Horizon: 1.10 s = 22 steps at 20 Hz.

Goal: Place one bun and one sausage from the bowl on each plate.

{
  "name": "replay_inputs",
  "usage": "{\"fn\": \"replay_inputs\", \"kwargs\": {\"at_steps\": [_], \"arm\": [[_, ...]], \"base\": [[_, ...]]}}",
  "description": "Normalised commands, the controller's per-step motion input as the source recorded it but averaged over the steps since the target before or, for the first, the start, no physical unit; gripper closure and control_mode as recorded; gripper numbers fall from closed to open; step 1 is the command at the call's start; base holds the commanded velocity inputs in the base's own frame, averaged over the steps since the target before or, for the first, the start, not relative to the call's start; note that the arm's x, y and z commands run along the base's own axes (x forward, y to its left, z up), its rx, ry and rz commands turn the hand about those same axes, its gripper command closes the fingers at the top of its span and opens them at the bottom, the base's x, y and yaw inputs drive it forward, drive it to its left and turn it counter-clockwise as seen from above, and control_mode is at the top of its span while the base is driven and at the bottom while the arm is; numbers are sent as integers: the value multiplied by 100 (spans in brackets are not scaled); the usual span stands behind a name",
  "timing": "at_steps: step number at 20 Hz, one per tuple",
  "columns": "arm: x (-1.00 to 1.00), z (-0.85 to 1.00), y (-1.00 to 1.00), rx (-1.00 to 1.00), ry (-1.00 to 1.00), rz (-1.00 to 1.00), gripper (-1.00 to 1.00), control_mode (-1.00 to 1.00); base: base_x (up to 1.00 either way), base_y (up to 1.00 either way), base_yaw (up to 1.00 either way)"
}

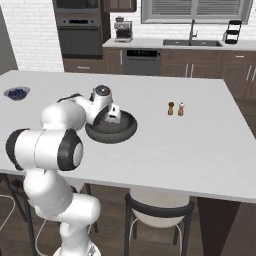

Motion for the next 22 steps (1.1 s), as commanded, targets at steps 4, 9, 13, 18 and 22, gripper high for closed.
{"fn": "replay_inputs", "kwargs": {"at_steps": [4, 9, 13, 18, 22], "arm": [[100, -2, 33, -12, 30, 5, -100, -100], [64, -7, 30, -13, 16, 9, -100, -100], [40, -60, -2, -7, -3, 6, -100, -100], [35, -54, -20, -1, 0, 20, -100, -100], [12, -30, -24, 0, -6, 21, -100, -100]], "base": [[0, 0, 0], [0, 0, 0], [0, 0, 0], [0, 0, 0], [0, 0, 0]]}}
